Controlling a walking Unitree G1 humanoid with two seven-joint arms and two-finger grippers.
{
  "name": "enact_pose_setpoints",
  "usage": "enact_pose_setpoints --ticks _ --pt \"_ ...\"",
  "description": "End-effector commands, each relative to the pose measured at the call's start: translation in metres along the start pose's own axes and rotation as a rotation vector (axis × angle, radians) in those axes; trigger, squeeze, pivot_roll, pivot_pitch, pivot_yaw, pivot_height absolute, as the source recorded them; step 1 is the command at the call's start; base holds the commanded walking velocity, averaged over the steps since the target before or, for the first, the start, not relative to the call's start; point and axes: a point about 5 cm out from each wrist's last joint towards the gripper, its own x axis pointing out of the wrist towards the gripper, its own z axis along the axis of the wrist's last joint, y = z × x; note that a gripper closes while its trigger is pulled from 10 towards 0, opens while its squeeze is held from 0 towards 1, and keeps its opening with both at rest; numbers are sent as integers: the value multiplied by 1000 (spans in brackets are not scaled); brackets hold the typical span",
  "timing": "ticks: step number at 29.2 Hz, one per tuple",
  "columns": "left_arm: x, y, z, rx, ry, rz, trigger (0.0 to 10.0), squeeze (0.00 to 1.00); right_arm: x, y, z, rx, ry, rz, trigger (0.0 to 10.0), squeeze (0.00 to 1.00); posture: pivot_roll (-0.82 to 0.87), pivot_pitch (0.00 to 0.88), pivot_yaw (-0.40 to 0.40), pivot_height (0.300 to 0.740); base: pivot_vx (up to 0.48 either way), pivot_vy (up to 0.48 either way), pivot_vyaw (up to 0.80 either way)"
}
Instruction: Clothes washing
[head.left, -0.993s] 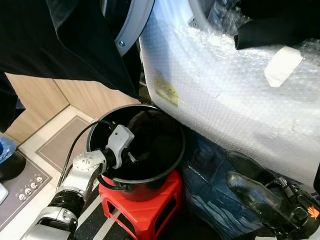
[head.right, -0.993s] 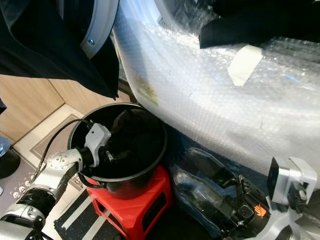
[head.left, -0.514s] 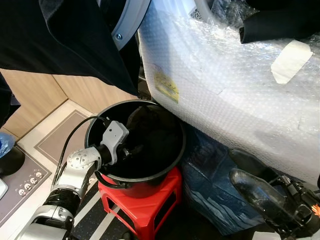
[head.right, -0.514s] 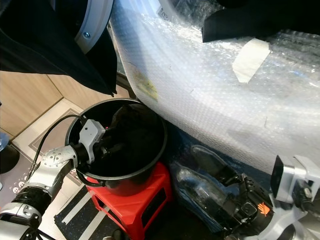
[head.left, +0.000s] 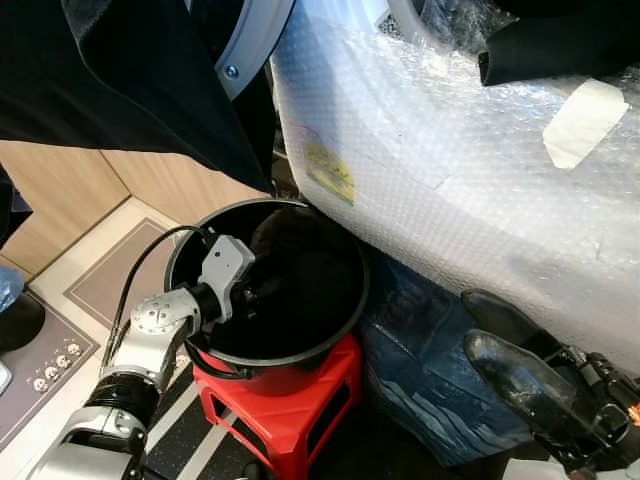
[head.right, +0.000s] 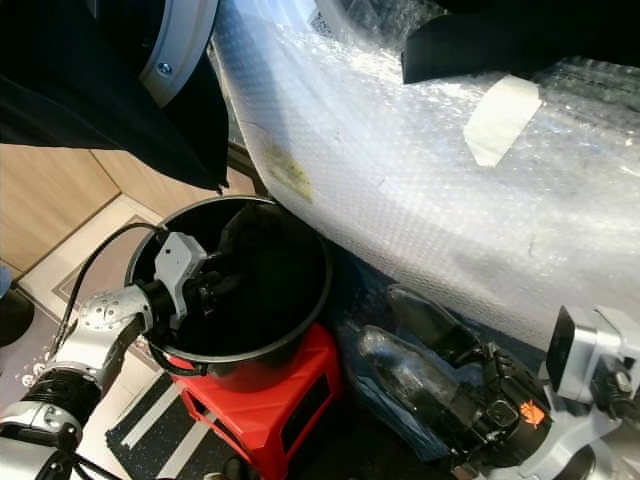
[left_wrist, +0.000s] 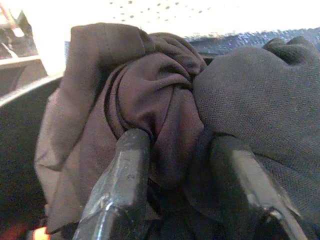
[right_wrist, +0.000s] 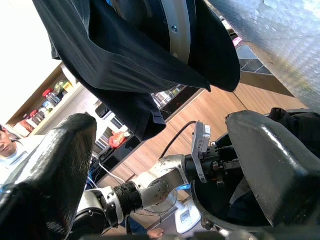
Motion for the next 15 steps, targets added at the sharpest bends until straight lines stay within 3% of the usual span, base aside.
enact_pose_setpoints --ticks 1,15 --pt "-7 5 -1 12 13 11 0 0 1 4 -2 -8 14 10 10000 0 -180 355 34 740 0 0 0" --pt "-16 4 10 36 -59 22 0 0 4 -2 -3 -15 2 24 10000 0 -157 318 37 740 0 0 0"
